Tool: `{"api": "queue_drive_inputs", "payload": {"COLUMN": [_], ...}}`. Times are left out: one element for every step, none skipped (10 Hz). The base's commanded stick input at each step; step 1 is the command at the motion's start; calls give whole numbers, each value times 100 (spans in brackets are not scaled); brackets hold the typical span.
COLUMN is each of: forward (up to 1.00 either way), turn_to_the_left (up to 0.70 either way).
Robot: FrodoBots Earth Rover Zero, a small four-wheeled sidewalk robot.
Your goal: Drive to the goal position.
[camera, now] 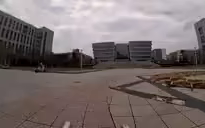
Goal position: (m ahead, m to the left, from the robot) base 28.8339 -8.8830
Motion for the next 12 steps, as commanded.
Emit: {"api": "queue_drive_inputs", "payload": {"forward": [70,70,70,70,70,70,70,70,70,70,70,70], "turn_to_the_left": [0,0,0,0,0,0,0,0,0,0,0,0]}}
